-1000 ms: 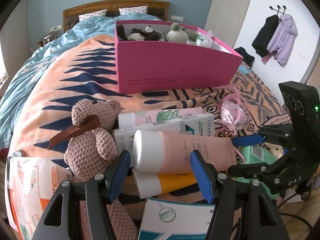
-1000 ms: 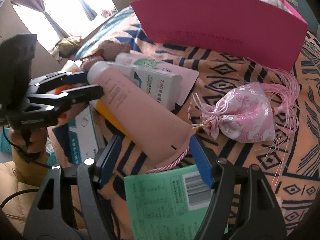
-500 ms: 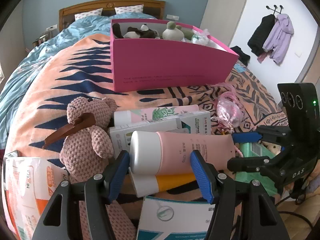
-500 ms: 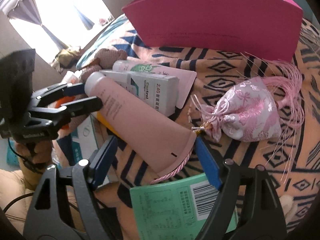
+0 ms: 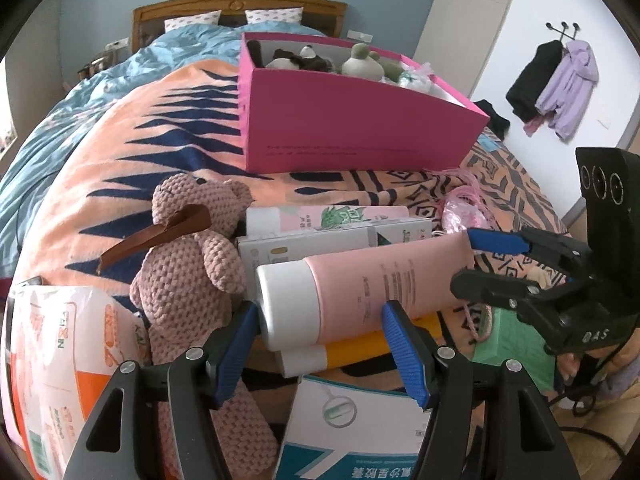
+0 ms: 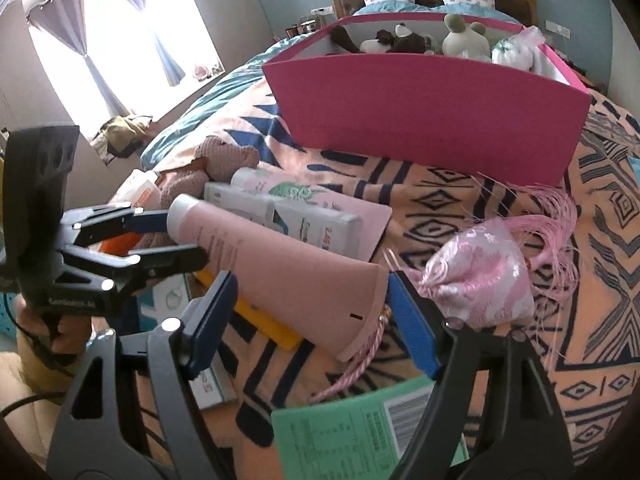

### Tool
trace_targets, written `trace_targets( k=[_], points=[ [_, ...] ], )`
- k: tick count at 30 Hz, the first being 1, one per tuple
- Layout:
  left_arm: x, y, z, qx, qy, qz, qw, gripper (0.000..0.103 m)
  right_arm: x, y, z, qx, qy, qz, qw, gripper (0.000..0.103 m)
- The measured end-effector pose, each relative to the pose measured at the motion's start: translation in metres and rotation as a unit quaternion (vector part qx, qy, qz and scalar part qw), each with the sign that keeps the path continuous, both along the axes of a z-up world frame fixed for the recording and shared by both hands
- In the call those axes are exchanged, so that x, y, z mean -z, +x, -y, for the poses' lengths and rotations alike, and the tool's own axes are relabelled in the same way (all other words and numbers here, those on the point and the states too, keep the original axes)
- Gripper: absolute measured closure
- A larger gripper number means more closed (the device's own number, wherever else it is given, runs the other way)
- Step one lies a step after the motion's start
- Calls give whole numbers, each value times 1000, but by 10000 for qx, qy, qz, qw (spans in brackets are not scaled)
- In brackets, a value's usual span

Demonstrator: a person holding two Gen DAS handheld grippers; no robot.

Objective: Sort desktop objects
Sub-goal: 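Close both tools on the pink tube with the white cap, then lift the pink tube with both tools toward the pink box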

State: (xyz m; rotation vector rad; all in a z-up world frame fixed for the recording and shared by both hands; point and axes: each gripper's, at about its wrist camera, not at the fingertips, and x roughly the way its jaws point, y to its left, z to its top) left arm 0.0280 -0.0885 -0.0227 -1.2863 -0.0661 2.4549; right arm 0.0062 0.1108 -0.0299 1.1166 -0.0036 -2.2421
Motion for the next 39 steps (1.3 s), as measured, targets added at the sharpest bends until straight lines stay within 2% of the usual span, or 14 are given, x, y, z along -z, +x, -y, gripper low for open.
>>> trace_targets(
  k=[4, 10, 13, 16, 19, 39],
  points=[
    [1, -1, 2, -107, -16, 58, 9999, 38, 3, -11, 3, 22, -31, 37, 10000, 27],
    [3, -1, -1, -58, -12, 138, 9999, 39, 23, -19, -4, -50, -217, 645, 9977, 28],
    [3, -1, -1, -79, -22, 130, 9999, 39, 27, -15, -8, -59, -314, 697, 9971, 35],
    [2, -2, -1, -92, -67, 132, 9998, 39, 26, -15, -13, 65, -342, 599, 9976, 47],
    [-1, -1, -3, -117, -126, 95, 9998, 39, 22, -15, -16, 114, -376, 491, 9980, 54],
    [-24, -3, -6, -155, 10, -148, 9998, 38, -12, -8, -17, 155, -198, -214, 9995, 54]
  ],
)
